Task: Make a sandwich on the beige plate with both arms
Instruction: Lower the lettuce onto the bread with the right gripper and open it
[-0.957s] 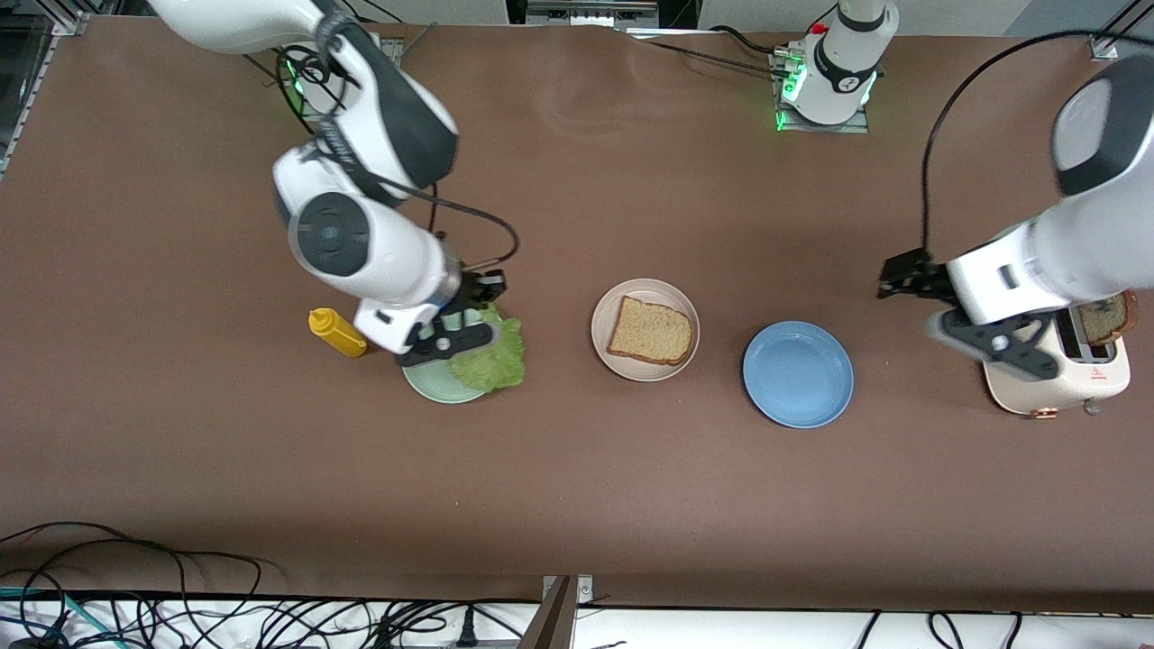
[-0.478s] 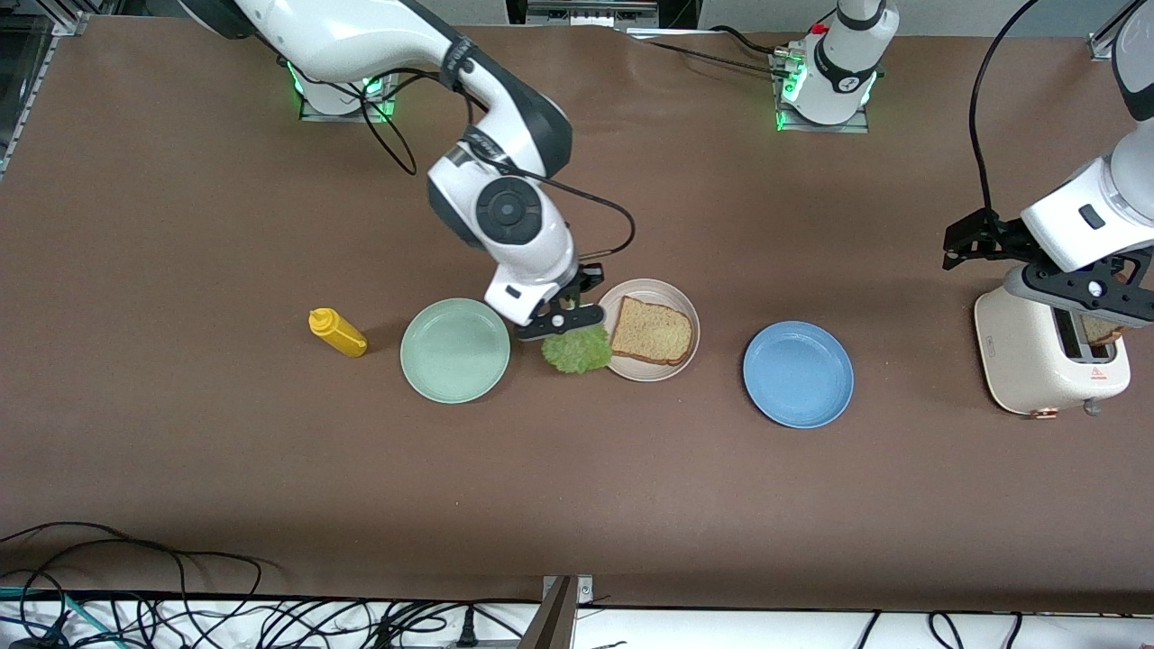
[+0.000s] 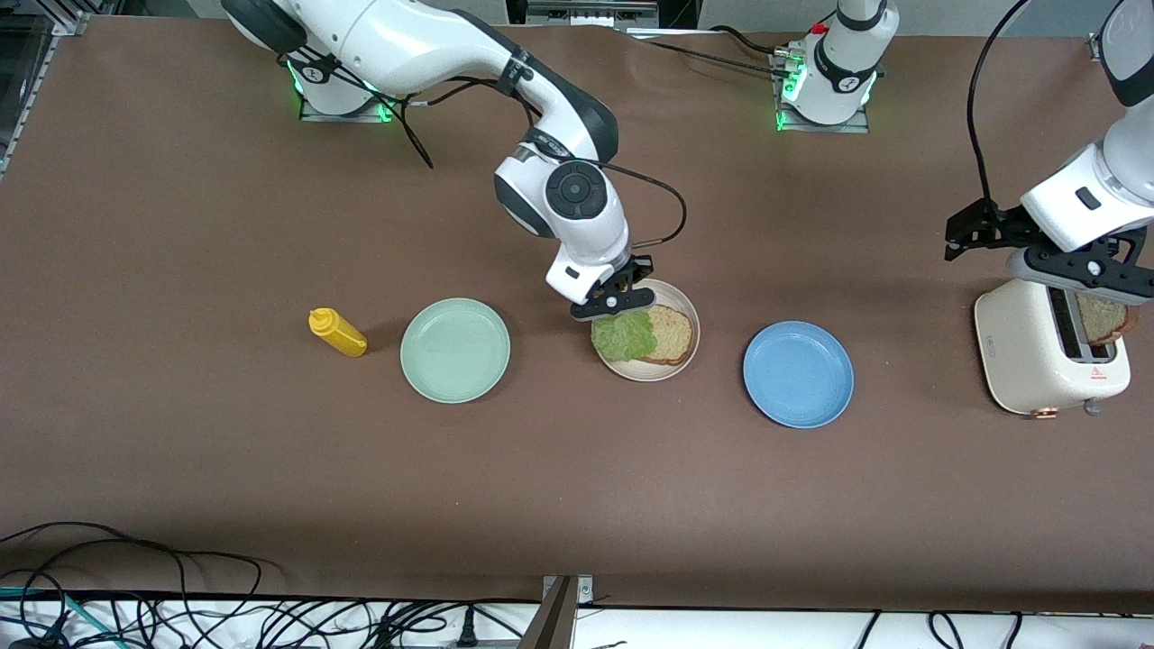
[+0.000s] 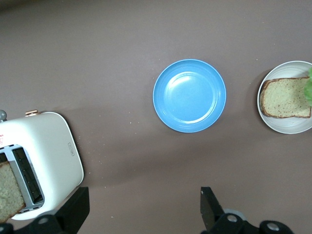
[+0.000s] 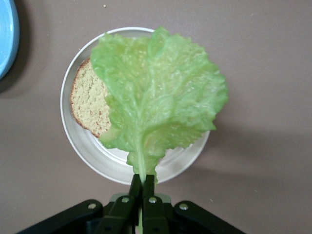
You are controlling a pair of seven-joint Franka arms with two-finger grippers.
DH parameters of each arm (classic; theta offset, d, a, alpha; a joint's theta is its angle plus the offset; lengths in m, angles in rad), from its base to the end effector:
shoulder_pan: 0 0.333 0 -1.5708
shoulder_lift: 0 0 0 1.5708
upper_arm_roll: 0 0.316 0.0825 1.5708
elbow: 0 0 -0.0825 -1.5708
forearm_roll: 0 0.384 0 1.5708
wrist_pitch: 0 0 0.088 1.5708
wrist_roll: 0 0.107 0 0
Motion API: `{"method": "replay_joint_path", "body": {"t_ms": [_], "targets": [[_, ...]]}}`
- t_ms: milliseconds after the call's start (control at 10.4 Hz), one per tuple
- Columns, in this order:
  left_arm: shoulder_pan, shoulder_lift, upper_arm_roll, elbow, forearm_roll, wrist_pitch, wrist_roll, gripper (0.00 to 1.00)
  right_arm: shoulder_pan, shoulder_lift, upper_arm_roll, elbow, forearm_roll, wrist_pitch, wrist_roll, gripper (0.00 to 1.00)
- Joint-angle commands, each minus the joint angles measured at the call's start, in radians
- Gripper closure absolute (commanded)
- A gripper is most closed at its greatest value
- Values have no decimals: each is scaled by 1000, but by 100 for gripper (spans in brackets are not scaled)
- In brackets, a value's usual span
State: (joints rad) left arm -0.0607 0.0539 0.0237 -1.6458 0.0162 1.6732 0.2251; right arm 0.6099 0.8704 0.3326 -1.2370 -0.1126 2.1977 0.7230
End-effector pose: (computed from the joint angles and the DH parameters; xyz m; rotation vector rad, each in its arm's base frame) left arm 0.5756 -0.0200 0.5673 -3.0993 0.4115 0.0438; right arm 0.5092 0.5729 0.2721 -2.9336 -0.2225 0.0307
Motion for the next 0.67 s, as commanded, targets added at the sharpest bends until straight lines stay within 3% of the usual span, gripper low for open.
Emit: {"method": "replay_joint_path", "body": {"t_ms": [0,383,478,574], "targets": [[2,-26,-4,-28,28,11,10,0,34,50,-12,24,-12,68,21,100],[2,-23,-2,-28,13,13,-6,0,73,97,-12,69,-10,94,81,100],[2,-25,-4,-28,13,11,-4,0,85,113,-12,88,-12,99,105,84],[1,-25,-4,-28,13,13,-6,0,91,116,-17,96,-16,96,108,58]]}}
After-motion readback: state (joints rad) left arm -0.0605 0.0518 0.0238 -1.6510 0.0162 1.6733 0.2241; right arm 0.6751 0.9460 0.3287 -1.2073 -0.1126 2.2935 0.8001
